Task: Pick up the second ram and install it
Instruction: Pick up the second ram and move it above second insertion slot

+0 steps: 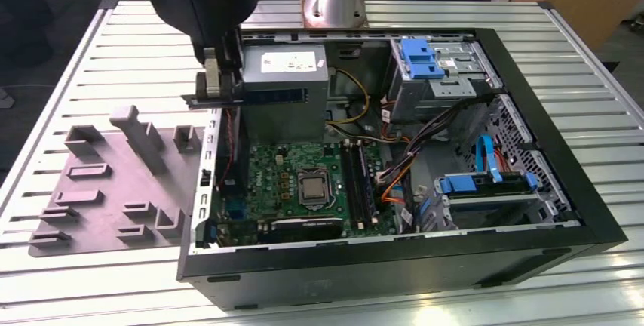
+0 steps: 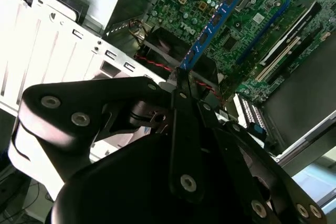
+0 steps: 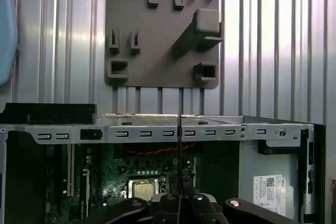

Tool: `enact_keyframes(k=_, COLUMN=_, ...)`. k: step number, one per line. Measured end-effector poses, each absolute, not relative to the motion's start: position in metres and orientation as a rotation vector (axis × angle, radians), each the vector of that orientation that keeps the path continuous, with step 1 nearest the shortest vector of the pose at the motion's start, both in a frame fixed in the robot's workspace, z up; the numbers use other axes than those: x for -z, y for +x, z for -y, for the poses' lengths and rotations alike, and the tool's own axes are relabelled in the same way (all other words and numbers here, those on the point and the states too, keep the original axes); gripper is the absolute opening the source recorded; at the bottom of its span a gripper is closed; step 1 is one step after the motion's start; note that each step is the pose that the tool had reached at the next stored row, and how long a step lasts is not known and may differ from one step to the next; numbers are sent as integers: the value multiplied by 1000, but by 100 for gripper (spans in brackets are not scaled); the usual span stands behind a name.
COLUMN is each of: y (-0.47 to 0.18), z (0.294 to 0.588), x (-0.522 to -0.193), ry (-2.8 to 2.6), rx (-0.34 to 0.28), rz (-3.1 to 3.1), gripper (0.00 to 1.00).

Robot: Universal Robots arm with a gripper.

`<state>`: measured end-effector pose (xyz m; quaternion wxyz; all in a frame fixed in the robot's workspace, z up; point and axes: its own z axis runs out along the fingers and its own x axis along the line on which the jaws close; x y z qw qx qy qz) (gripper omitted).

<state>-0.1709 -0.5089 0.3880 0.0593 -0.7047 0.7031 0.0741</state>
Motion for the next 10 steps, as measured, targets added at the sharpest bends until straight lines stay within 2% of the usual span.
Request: enact_keyframes(k=10, y=-157, z=509, x=-388, ry=-2134, rx=-224, rz=-2129, gripper=12)
